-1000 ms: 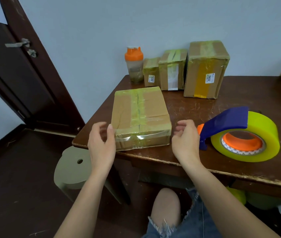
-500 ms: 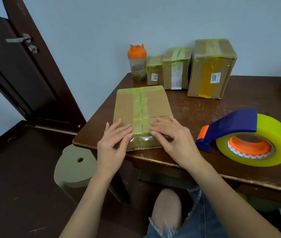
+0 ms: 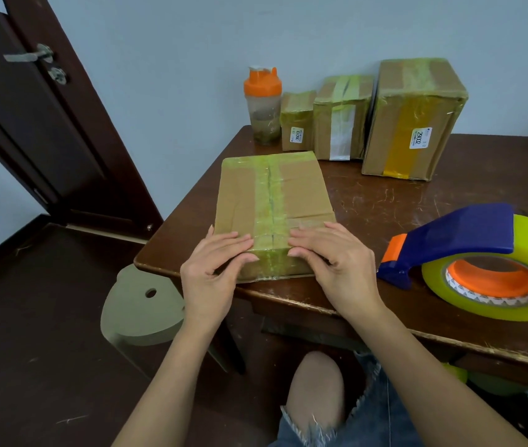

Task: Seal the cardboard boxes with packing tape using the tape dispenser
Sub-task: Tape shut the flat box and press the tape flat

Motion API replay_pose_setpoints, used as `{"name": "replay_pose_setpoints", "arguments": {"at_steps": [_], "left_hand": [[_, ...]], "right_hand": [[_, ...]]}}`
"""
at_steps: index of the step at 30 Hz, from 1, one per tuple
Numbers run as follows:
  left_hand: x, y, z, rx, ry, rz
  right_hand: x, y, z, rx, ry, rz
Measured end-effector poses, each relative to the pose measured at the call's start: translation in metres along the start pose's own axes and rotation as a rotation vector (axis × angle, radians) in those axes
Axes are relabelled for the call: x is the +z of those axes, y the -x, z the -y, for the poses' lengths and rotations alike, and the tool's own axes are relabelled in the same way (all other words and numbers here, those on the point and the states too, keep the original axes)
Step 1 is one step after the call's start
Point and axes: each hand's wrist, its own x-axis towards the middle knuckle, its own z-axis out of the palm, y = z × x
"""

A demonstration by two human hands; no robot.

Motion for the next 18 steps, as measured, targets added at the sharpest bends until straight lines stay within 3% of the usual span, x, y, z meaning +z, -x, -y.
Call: {"name": "replay_pose_setpoints", "arguments": {"at_steps": [11,18], "left_hand": [[0.009,0.001,-0.011,-0.073,-0.05,0.027],[0.007,-0.001,-0.009,-0.087,-0.01,0.008]], "right_hand": [[0.006,-0.005,0.019,0.056,0.171,-0.026],[-0.009,-0.006,0.003,0.097,0.016,0.064]]}}
